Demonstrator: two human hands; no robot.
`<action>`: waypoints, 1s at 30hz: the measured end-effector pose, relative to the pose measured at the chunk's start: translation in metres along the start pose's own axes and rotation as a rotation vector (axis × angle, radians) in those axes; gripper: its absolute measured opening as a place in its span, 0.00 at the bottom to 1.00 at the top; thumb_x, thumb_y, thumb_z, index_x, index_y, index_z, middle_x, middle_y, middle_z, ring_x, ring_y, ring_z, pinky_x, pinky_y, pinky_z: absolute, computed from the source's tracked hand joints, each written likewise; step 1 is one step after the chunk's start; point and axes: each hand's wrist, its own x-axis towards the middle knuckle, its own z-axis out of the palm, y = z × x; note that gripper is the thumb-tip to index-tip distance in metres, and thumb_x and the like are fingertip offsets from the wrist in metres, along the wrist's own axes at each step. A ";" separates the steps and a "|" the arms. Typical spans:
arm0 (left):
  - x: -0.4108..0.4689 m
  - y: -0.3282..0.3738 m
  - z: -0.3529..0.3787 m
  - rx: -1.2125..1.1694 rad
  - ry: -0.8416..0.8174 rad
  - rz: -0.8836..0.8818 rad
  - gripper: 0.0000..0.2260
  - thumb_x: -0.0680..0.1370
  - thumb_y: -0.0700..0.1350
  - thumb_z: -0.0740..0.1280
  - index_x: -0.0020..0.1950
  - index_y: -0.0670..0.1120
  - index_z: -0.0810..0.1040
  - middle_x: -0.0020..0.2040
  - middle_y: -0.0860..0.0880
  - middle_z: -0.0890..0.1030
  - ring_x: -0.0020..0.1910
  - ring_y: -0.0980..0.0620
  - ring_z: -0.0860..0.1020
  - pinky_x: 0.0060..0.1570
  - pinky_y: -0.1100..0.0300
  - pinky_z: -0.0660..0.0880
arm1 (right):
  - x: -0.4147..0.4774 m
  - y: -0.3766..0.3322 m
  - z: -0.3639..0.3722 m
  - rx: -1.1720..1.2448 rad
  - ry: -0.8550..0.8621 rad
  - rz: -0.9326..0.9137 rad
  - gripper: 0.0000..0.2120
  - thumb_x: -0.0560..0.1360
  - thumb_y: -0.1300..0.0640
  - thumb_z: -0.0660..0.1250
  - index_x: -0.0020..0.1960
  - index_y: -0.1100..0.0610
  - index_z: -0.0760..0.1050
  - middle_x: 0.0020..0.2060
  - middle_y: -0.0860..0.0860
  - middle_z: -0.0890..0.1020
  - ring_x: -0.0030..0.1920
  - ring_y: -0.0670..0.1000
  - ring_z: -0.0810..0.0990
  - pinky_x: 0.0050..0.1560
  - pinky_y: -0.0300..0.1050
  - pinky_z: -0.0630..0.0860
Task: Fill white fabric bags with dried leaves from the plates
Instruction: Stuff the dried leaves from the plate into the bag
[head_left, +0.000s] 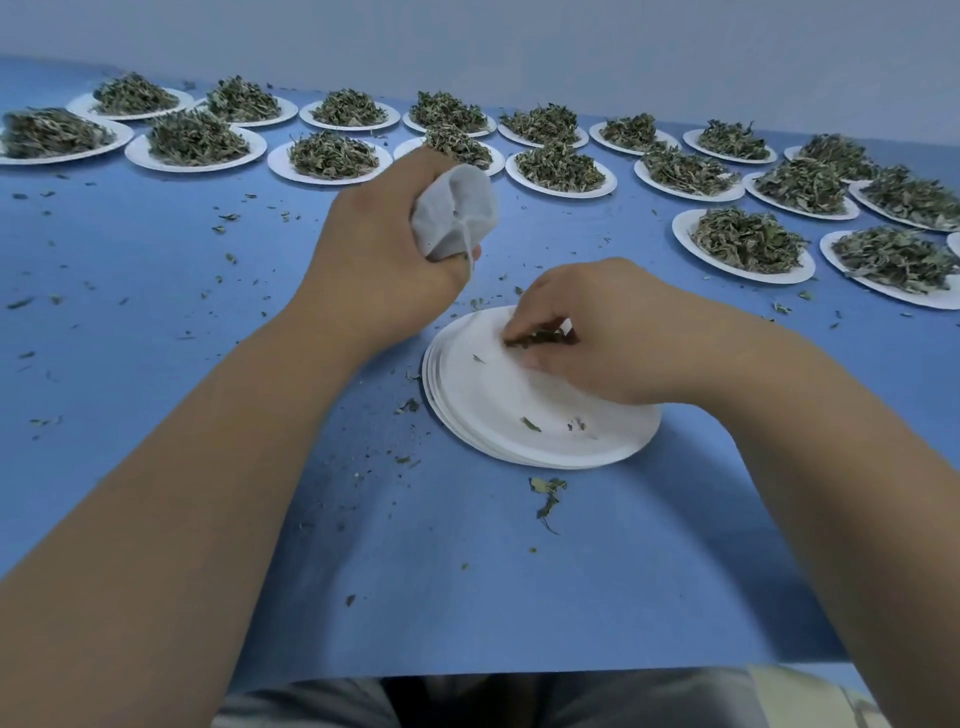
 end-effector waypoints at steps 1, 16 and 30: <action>0.000 -0.001 0.001 0.010 -0.017 0.011 0.20 0.72 0.50 0.71 0.53 0.70 0.66 0.42 0.69 0.75 0.43 0.77 0.72 0.38 0.82 0.66 | -0.001 0.000 -0.001 -0.011 -0.019 0.016 0.12 0.79 0.55 0.69 0.60 0.44 0.83 0.56 0.39 0.81 0.55 0.43 0.77 0.59 0.40 0.74; -0.003 -0.005 0.011 0.045 -0.116 0.051 0.17 0.71 0.49 0.73 0.54 0.65 0.71 0.43 0.61 0.78 0.46 0.68 0.75 0.33 0.76 0.68 | -0.014 -0.010 -0.033 0.350 0.544 0.032 0.08 0.75 0.58 0.75 0.44 0.44 0.86 0.34 0.44 0.85 0.34 0.44 0.81 0.34 0.31 0.75; -0.004 -0.002 0.012 0.062 -0.141 0.145 0.16 0.70 0.46 0.70 0.43 0.65 0.67 0.36 0.67 0.75 0.35 0.65 0.73 0.30 0.71 0.65 | 0.007 -0.049 -0.044 0.082 0.438 0.014 0.05 0.71 0.57 0.74 0.39 0.50 0.81 0.32 0.41 0.78 0.31 0.41 0.74 0.34 0.25 0.65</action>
